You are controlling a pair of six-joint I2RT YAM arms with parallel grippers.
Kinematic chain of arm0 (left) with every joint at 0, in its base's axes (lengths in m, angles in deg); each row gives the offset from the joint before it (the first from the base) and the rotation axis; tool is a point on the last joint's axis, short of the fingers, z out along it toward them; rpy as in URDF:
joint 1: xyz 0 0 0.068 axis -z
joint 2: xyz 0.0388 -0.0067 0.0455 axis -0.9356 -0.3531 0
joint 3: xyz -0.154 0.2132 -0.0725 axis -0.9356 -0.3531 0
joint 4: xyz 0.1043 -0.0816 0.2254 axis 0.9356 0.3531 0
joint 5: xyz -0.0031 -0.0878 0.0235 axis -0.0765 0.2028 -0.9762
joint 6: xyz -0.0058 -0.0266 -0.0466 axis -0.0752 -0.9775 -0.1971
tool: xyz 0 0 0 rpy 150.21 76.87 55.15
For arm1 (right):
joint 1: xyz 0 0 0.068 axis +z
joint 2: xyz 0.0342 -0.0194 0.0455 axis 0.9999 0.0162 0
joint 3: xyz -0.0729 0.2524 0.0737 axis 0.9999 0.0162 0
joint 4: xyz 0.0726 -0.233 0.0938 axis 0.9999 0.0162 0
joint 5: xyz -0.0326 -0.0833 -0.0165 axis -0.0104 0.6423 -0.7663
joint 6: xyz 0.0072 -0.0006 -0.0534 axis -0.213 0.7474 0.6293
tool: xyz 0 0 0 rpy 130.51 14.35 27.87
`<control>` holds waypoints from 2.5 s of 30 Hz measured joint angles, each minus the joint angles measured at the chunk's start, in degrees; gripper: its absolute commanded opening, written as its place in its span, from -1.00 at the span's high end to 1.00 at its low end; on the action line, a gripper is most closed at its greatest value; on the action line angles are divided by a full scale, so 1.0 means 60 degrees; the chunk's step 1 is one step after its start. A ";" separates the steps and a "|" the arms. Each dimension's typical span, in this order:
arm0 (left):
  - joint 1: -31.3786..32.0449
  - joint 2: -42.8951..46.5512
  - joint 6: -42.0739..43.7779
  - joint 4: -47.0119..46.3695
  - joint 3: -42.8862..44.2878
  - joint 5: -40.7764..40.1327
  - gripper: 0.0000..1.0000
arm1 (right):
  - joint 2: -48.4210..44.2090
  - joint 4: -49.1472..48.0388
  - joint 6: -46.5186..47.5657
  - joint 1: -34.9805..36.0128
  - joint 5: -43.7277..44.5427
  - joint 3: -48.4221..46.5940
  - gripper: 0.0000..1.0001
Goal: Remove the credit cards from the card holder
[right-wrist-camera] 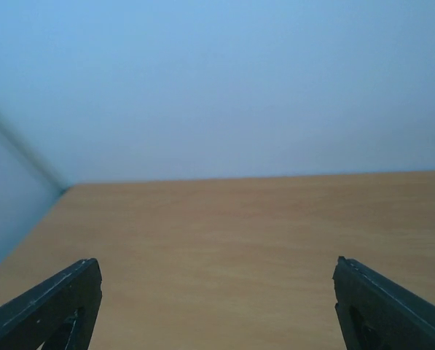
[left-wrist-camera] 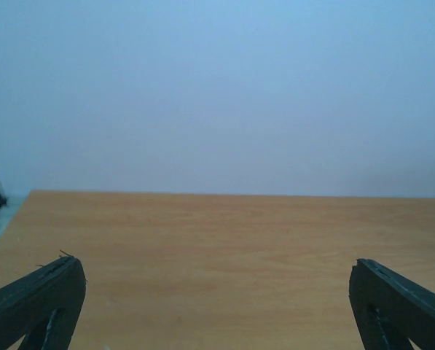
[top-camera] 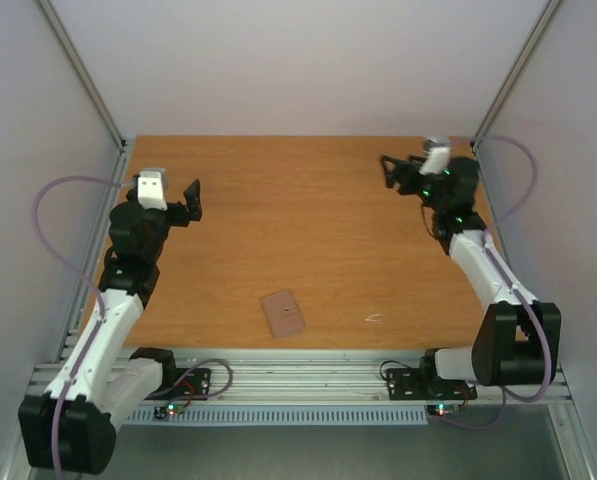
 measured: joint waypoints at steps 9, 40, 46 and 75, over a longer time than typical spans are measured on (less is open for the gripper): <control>0.0004 0.0973 -0.3526 0.3891 0.0219 0.0175 -0.95 | 0.2758 0.8801 0.1606 0.6881 0.1679 -0.5508 -0.59; 0.0011 -0.0058 -0.5756 0.5049 -0.0091 0.2062 -0.94 | 0.8269 1.5650 -0.1657 1.1085 0.4324 -0.8229 -0.97; 0.0015 -0.0106 -0.5756 0.4962 -0.0240 0.2073 -0.94 | 0.8116 1.5103 -0.1745 1.0892 0.3901 -0.7730 -0.88; 0.1333 -0.3373 -0.5227 0.2863 -0.0492 0.4375 -0.72 | 0.6586 1.0112 -0.2543 0.7184 0.0550 -0.4903 -0.26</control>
